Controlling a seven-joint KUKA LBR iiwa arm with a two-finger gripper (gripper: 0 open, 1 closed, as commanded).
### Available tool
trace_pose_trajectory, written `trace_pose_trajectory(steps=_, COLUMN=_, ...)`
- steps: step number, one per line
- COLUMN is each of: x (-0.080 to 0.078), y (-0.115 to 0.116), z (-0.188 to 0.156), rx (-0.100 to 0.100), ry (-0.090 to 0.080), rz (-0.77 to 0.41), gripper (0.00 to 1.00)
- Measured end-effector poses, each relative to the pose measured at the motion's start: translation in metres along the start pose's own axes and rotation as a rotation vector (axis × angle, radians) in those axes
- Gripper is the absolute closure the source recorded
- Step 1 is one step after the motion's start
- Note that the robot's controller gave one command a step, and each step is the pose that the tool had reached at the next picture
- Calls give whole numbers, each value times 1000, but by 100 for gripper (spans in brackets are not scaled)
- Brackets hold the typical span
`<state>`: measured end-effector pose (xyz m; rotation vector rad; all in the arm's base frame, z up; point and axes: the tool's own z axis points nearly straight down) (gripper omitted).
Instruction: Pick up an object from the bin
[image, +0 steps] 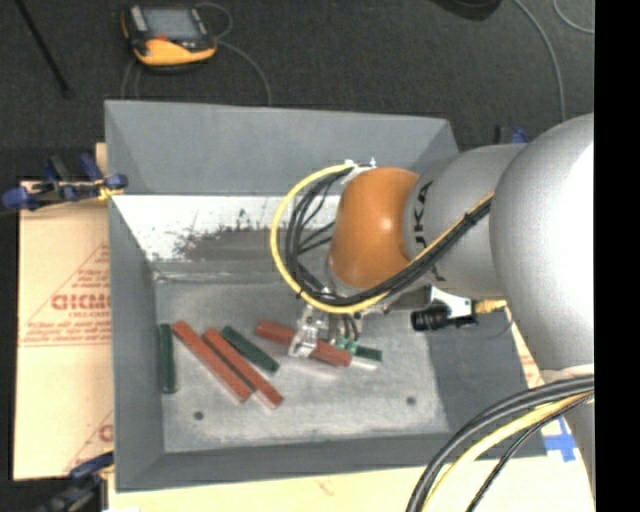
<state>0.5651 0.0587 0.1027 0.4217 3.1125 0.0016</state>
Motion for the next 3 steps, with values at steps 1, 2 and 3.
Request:
trace_pose_trajectory(steps=1, x=9, y=-7, z=-28, rx=0, ry=-1, rz=24, gripper=100)
trace_pose_trajectory(steps=2, x=-14, y=-6, z=-77, rx=1, ry=1, rz=20, gripper=100)
trace_pose_trajectory(steps=3, x=-2, y=-15, z=-124, rx=1, ry=1, rz=20, gripper=100)
